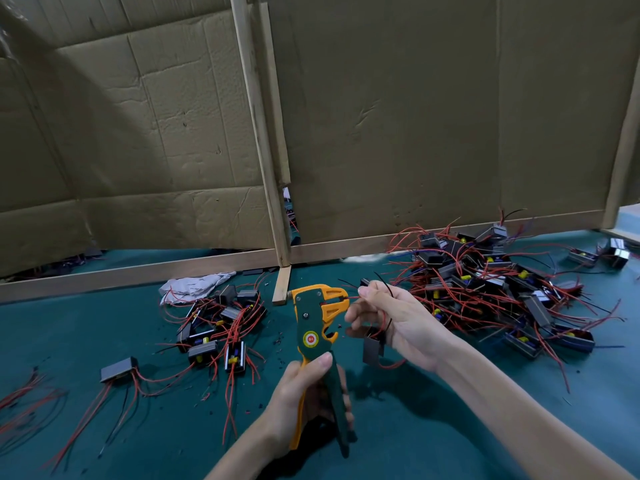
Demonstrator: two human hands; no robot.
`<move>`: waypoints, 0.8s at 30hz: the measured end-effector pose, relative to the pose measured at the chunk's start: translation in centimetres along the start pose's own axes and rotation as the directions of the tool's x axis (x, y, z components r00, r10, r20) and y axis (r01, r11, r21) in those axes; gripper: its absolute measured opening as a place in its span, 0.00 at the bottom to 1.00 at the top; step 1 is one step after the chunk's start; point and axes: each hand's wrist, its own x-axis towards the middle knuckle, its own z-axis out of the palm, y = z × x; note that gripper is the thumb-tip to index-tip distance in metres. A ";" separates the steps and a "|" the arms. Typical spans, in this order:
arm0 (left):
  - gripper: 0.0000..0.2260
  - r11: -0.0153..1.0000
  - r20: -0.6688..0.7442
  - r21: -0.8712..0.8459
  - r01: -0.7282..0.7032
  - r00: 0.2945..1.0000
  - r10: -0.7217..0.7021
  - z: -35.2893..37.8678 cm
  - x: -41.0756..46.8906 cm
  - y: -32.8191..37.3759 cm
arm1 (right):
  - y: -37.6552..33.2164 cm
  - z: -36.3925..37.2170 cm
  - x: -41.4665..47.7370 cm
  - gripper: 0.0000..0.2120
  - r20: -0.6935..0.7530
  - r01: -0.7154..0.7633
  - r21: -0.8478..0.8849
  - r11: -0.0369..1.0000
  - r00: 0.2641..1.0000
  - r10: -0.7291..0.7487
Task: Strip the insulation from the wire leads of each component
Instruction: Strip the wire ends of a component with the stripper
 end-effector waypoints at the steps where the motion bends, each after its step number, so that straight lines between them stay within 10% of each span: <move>1: 0.26 1.000 -0.028 0.002 0.006 1.000 -0.006 0.2 -0.1 0.0 | 0.0 0.0 0.0 0.09 -0.002 0.003 0.000 1.000 1.000 -0.003; 6: 0.32 0.996 -0.240 0.081 -0.049 0.968 0.067 0.5 -0.1 -0.7 | 0.4 0.1 0.0 0.12 0.023 0.005 -0.029 1.000 1.000 -0.004; 16: 0.22 0.990 -0.085 -0.127 -0.058 0.995 0.047 0.5 0.4 0.3 | -2.6 -0.4 0.7 0.11 -0.120 0.161 -0.323 0.933 0.971 -0.209; 24: 0.26 0.987 -0.083 -0.149 -0.054 0.996 0.042 0.6 0.3 0.4 | -12.6 -7.3 5.9 0.13 -0.308 -0.077 -0.937 0.341 0.644 -0.700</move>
